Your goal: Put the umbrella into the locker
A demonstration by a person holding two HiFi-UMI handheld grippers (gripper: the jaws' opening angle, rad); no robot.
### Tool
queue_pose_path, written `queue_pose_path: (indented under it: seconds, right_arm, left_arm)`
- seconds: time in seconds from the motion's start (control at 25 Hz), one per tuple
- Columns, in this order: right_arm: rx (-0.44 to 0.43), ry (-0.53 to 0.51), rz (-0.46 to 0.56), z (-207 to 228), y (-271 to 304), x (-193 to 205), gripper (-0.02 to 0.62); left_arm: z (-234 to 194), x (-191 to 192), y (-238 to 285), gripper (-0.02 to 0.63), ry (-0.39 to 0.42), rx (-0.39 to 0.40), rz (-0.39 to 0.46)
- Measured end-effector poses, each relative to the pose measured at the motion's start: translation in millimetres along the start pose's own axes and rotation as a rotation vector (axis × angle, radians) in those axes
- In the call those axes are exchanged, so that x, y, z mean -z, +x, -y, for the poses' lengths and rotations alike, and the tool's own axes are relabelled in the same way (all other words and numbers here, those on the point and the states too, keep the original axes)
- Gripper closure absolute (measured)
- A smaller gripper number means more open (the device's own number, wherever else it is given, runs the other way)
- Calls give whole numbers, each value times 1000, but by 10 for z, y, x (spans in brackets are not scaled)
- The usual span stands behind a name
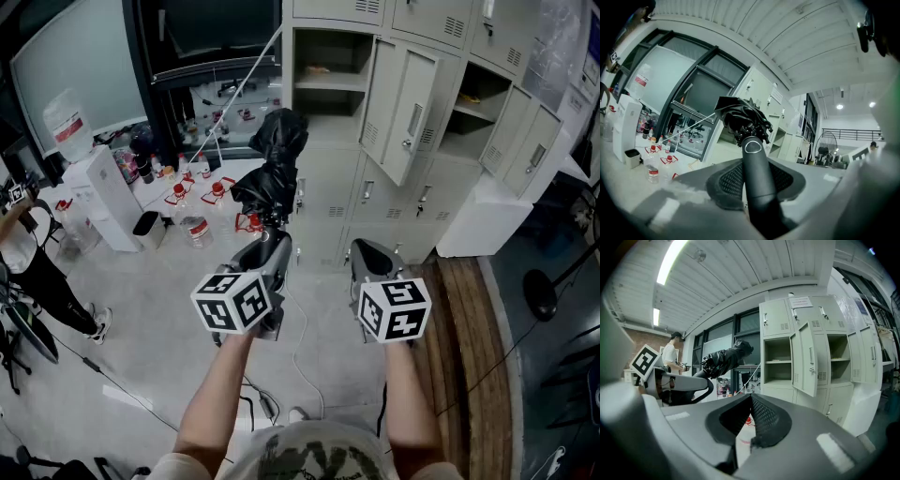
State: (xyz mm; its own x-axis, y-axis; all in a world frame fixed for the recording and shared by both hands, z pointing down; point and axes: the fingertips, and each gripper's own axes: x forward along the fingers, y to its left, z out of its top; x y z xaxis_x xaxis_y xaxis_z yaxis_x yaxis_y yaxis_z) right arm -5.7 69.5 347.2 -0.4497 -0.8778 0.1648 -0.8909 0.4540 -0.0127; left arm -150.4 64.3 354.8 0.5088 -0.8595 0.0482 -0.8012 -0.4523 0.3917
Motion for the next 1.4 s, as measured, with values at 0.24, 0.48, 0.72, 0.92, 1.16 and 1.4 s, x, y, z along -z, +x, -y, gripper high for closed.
queue_pose_path:
  seconds: [0.24,0.48,0.72,0.92,1.16,1.4]
  right_arm:
    - [12,4,-11,13,33,68,597]
    - [28,-11,-10,100,83,71,598]
    - [15,-16,-13,258,198,83,598]
    - [-10,-20,-5,539,387,42,598]
    - [-53,-26,-2,880,708,-29,606]
    - [-93,-33,-3,1274,1037,-105,606]
  left_arm:
    - [-17,2,23,474,1,6,9]
    - [-17,-12,120,474,-8,11,17]
    - [-27,-13,346,474,-10,9,14]
    - [-11,-16,683,474,-12,-5,12]
    - [-28,-41,1171,474,-13,-25,3]
    - [-17,-47,1687,474,-19,-53,0]
